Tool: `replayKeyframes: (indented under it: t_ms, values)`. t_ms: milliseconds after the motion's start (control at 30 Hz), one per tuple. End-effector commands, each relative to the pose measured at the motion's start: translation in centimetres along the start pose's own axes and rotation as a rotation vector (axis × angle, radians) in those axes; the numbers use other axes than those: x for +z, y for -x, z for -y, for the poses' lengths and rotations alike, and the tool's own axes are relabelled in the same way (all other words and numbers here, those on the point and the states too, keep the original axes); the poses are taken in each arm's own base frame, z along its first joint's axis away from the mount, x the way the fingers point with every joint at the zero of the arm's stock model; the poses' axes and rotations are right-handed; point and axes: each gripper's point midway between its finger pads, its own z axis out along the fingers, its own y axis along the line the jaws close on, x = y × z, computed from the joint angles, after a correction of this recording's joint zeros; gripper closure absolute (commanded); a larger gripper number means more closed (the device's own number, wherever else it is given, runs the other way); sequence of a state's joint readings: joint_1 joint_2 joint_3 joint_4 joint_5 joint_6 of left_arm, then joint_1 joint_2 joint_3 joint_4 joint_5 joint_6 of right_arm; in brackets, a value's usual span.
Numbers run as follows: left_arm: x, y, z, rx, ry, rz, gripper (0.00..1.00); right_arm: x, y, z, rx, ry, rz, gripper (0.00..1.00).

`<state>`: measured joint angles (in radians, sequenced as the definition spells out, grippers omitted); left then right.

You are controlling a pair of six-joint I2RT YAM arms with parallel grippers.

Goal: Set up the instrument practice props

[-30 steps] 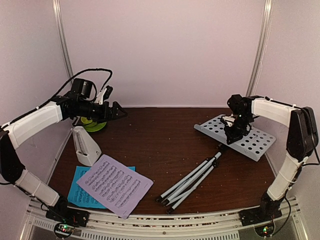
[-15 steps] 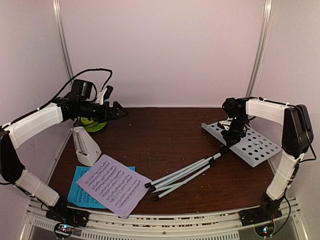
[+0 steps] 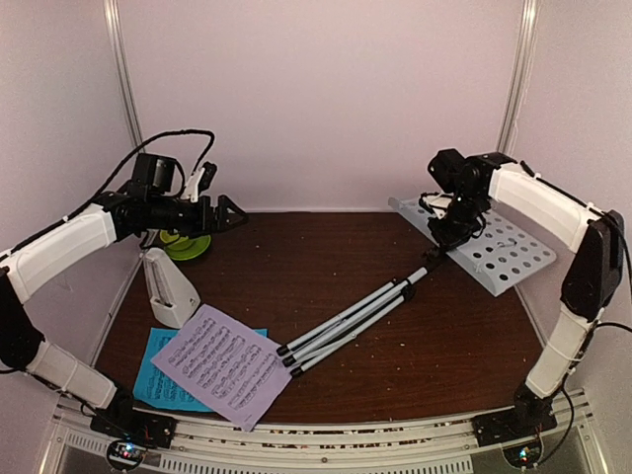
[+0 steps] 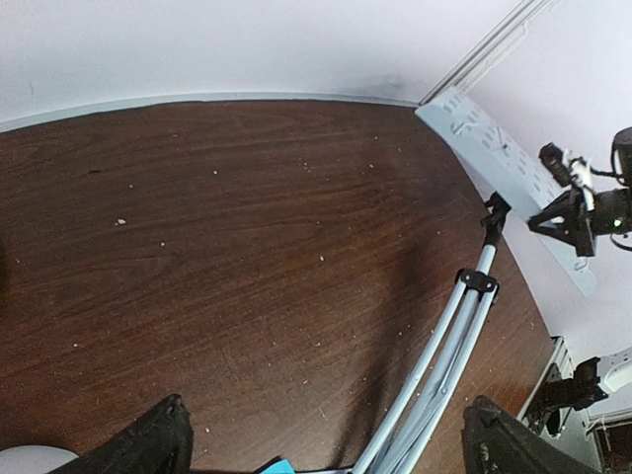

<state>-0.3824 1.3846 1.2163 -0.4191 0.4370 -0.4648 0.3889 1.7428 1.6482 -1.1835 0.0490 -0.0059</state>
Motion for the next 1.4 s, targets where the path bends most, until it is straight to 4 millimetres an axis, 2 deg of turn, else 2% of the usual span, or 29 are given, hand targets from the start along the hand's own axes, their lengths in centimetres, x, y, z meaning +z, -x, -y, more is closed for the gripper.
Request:
replayKeyframes:
  t_ms: [0,200,367,600,767,933,1167,1367]
  values:
    - [-0.8,1.0,1.0,0.059,-0.020,0.051,0.02,-12.9,6.0,3.9,0.058,-0.183,0.424,1.00]
    - [-0.8,0.3,2.8,0.140,-0.036,0.060,0.02,-21.1,7.2,3.6,0.018,-0.286,0.646,1.00]
    - [0.1,-0.8,4.8,0.212,-0.062,0.059,0.04,-27.9,7.2,3.0,0.046,-0.247,0.848,1.00]
    - [1.3,-1.7,9.0,0.314,-0.139,0.119,0.11,-34.2,6.2,1.9,0.022,-0.179,0.999,1.00]
    - [2.8,-2.2,11.2,0.381,-0.150,0.136,0.15,-36.2,5.5,1.5,0.007,-0.184,1.036,1.00]
    - [5.0,-3.2,14.1,0.473,-0.178,0.102,0.19,-37.4,5.1,0.9,-0.007,-0.182,1.060,1.00]
    - [6.4,-4.4,18.4,0.572,-0.239,0.081,0.21,-38.5,4.8,0.4,-0.012,-0.178,1.085,1.00]
    - [8.5,-5.3,20.0,0.635,-0.190,0.029,0.26,-38.8,4.5,0.2,-0.012,-0.164,1.095,1.00]
